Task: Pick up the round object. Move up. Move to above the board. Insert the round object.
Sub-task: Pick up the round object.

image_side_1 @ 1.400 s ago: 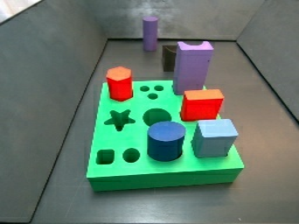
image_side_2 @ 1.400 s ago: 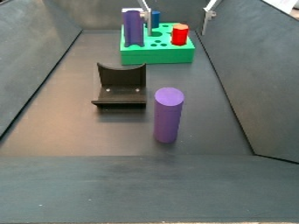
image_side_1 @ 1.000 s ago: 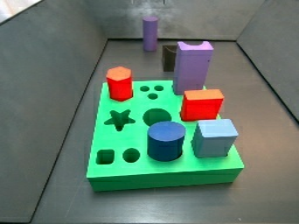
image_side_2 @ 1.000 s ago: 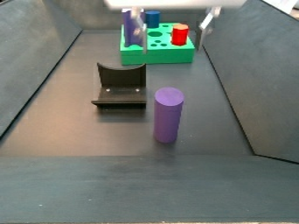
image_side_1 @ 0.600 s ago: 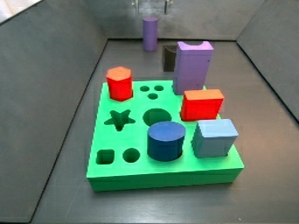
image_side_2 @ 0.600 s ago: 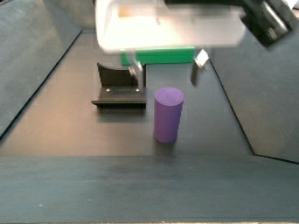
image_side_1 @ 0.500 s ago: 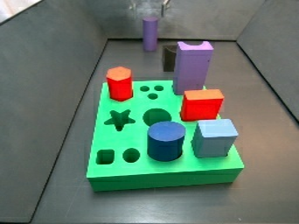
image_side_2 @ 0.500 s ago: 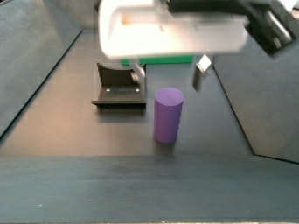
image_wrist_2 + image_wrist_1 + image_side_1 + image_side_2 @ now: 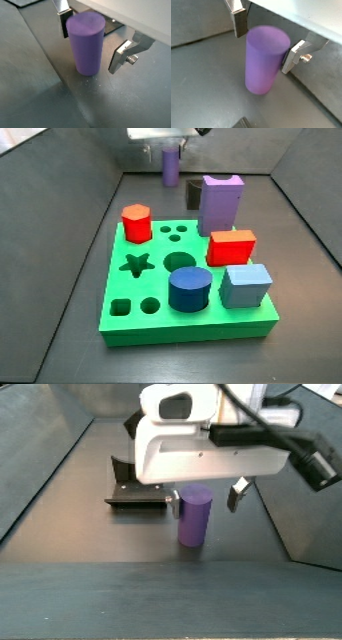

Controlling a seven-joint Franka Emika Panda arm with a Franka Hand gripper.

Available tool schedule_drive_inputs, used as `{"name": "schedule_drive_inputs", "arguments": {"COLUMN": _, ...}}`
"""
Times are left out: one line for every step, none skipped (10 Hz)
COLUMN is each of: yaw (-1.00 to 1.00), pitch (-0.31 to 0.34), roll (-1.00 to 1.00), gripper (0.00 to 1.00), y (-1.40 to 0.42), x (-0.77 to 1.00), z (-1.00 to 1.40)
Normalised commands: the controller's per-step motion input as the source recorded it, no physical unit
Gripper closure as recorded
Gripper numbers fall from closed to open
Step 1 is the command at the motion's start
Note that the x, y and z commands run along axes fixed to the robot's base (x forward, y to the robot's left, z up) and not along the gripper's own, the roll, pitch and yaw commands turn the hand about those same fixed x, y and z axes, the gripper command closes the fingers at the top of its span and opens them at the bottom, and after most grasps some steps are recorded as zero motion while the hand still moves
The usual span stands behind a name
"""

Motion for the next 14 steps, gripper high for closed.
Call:
{"name": "schedule_drive_inputs", "arguments": {"yaw": 0.0, "pitch": -0.013, "roll": 0.0, "gripper": 0.0, "y": 0.0, "x": 0.0, "z": 0.0}}
{"name": "schedule_drive_inputs", "arguments": {"yaw": 0.0, "pitch": 0.0, "roll": 0.0, "gripper": 1.0, "y": 0.0, "x": 0.0, "z": 0.0}}
{"name": "schedule_drive_inputs", "arguments": {"yaw": 0.0, "pitch": 0.0, "roll": 0.0, "gripper": 1.0, "y": 0.0, "x": 0.0, "z": 0.0}}
{"name": "schedule_drive_inputs", "arguments": {"yaw": 0.0, "pitch": 0.0, "roll": 0.0, "gripper": 1.0, "y": 0.0, "x": 0.0, "z": 0.0}}
{"name": "schedule_drive_inputs", "arguments": {"yaw": 0.0, "pitch": 0.0, "roll": 0.0, "gripper": 1.0, "y": 0.0, "x": 0.0, "z": 0.0}}
{"name": "schedule_drive_inputs", "arguments": {"yaw": 0.0, "pitch": 0.0, "roll": 0.0, "gripper": 1.0, "y": 0.0, "x": 0.0, "z": 0.0}}
{"name": "schedule_drive_inputs", "arguments": {"yaw": 0.0, "pitch": 0.0, "roll": 0.0, "gripper": 1.0, "y": 0.0, "x": 0.0, "z": 0.0}}
{"name": "schedule_drive_inputs", "arguments": {"yaw": 0.0, "pitch": 0.0, "roll": 0.0, "gripper": 1.0, "y": 0.0, "x": 0.0, "z": 0.0}}
{"name": "schedule_drive_inputs", "arguments": {"yaw": 0.0, "pitch": 0.0, "roll": 0.0, "gripper": 1.0, "y": 0.0, "x": 0.0, "z": 0.0}}
{"name": "schedule_drive_inputs", "arguments": {"yaw": 0.0, "pitch": 0.0, "roll": 0.0, "gripper": 1.0, "y": 0.0, "x": 0.0, "z": 0.0}}
{"name": "schedule_drive_inputs", "arguments": {"yaw": 0.0, "pitch": 0.0, "roll": 0.0, "gripper": 1.0, "y": 0.0, "x": 0.0, "z": 0.0}}
{"name": "schedule_drive_inputs", "arguments": {"yaw": 0.0, "pitch": 0.0, "roll": 0.0, "gripper": 1.0, "y": 0.0, "x": 0.0, "z": 0.0}}
{"name": "schedule_drive_inputs", "arguments": {"yaw": 0.0, "pitch": 0.0, "roll": 0.0, "gripper": 1.0, "y": 0.0, "x": 0.0, "z": 0.0}}
{"name": "schedule_drive_inputs", "arguments": {"yaw": 0.0, "pitch": 0.0, "roll": 0.0, "gripper": 1.0, "y": 0.0, "x": 0.0, "z": 0.0}}
